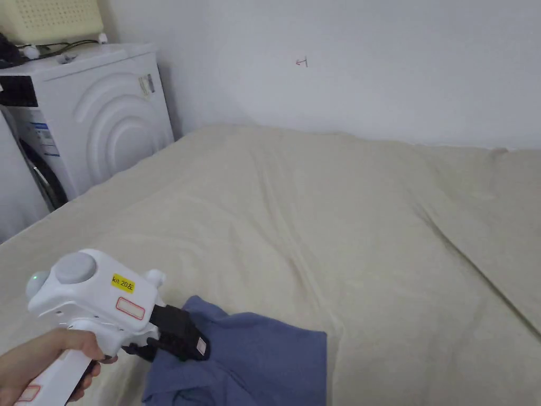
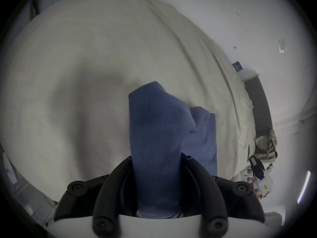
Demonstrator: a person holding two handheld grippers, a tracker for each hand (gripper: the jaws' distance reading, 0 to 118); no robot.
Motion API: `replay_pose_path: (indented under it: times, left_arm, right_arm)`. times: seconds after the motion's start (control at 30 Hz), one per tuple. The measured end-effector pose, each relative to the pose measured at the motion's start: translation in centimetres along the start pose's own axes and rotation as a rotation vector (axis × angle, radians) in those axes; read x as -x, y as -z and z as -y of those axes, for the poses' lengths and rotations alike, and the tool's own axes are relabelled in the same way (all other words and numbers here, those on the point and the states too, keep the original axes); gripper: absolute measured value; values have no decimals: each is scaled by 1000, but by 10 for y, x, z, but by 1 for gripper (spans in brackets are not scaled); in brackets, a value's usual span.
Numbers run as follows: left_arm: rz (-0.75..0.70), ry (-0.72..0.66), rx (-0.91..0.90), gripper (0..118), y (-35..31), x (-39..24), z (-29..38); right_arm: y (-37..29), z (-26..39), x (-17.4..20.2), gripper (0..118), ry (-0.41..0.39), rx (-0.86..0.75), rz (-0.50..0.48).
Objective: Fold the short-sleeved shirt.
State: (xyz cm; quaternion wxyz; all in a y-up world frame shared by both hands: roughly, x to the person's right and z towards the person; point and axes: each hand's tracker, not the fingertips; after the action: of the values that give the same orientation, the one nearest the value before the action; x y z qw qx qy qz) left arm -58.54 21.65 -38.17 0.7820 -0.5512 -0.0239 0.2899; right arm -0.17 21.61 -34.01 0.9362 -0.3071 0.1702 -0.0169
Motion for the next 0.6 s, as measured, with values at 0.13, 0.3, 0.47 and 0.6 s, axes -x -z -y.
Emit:
replay_pose_path:
  times: [0.13, 0.3, 0.47, 0.6]
  left_arm:
    - [-81, -37, -21, 34, -25, 37, -16]
    - [-315, -97, -96, 34, -50, 73, -34]
    - [-503, -119, -126, 34, -68, 100, -51]
    - [-669, -74, -210, 34, -77, 114, -60]
  right_arm:
    - [10, -3, 15, 0, -45, 28, -13]
    - [19, -7, 29, 0, -84, 49, -6]
    - [27, -6, 36, 0, -100, 80, -9]
    - [29, -5, 38, 0, -112, 92, 0]
